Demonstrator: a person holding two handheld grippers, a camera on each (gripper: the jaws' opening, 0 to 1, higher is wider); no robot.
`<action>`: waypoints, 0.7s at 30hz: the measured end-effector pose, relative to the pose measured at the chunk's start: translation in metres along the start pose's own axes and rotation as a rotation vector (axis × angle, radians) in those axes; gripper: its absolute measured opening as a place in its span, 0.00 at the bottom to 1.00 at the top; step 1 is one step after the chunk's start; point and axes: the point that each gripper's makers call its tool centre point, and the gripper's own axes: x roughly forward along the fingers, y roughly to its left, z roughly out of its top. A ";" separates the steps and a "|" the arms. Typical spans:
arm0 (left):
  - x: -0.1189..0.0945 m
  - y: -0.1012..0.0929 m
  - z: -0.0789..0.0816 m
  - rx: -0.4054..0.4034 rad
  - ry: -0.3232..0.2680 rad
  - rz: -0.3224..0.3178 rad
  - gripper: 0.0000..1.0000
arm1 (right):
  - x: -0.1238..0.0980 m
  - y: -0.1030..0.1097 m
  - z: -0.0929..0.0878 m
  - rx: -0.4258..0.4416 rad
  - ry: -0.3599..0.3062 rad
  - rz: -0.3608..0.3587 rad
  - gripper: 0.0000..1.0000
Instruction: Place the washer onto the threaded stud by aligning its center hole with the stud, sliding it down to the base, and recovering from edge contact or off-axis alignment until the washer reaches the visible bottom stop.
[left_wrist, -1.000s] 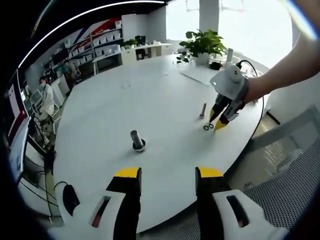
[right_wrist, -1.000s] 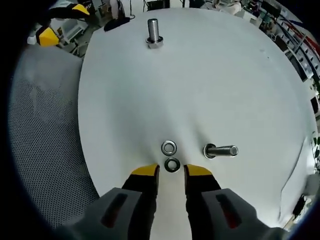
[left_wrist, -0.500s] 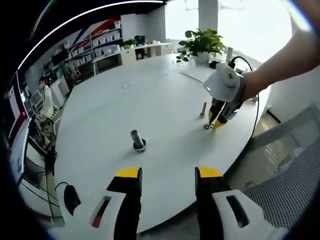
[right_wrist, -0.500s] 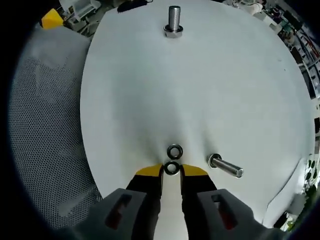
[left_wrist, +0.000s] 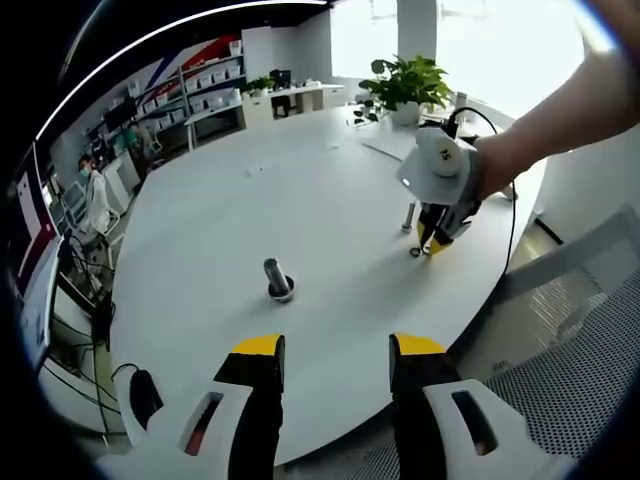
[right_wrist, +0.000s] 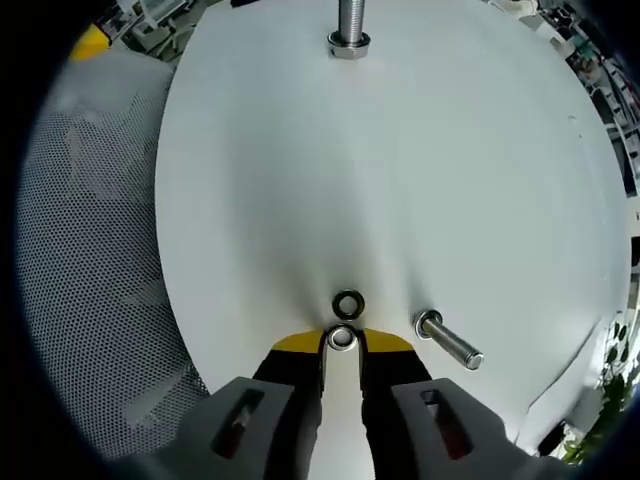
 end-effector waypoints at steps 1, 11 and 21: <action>0.000 0.000 0.000 -0.001 0.000 0.001 0.40 | 0.000 -0.001 0.000 -0.001 0.000 0.000 0.14; 0.000 0.002 -0.001 0.002 0.004 0.006 0.40 | 0.000 -0.001 -0.003 0.027 -0.106 -0.023 0.14; -0.001 0.001 0.000 -0.003 -0.001 0.008 0.40 | -0.005 0.004 -0.018 0.088 -0.139 -0.006 0.13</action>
